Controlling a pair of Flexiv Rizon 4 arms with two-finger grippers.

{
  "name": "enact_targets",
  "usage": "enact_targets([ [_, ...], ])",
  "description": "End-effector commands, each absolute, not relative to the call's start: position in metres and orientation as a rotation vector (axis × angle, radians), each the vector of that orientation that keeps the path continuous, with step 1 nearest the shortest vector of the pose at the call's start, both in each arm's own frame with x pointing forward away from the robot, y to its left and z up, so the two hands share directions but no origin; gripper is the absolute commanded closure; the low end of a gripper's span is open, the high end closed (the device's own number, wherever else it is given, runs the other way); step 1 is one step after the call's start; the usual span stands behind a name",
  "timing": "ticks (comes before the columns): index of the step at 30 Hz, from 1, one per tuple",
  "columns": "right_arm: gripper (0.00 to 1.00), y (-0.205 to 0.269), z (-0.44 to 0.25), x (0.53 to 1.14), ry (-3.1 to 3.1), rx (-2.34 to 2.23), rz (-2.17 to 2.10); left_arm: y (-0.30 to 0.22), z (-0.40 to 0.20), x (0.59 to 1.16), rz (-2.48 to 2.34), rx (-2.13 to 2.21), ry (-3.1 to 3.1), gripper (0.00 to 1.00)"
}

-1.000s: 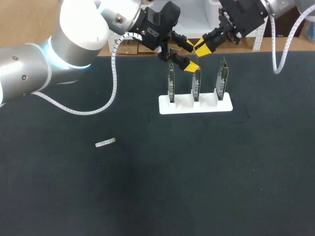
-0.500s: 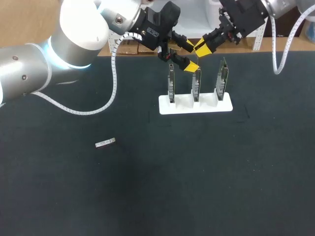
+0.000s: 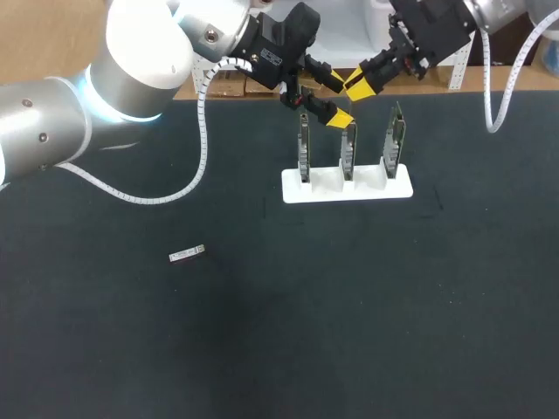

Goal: Pick up the optical module with the left hand, and insert it into the network port with the right hand.

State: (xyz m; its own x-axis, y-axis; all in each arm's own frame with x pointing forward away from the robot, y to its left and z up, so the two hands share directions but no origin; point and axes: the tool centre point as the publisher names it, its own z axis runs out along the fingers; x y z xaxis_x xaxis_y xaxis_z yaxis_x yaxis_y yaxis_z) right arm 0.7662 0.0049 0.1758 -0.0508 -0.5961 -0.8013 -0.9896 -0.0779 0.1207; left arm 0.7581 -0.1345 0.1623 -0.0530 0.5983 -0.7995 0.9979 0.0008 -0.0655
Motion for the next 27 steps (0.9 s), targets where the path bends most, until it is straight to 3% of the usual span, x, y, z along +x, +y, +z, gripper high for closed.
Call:
enact_targets([
  [1, 1.00, 0.0041, 0.1760, 0.7630, 1.687, -1.708, 0.986, -0.1344, 0.1622, 0.7574, -0.895, 1.651, 1.707, 0.00],
  [27, 1.00, 0.0059, 0.1831, 0.7602, 1.646, -1.716, 0.959, -0.1344, 0.1622, 0.7574, -0.895, 1.651, 1.707, 0.00],
])
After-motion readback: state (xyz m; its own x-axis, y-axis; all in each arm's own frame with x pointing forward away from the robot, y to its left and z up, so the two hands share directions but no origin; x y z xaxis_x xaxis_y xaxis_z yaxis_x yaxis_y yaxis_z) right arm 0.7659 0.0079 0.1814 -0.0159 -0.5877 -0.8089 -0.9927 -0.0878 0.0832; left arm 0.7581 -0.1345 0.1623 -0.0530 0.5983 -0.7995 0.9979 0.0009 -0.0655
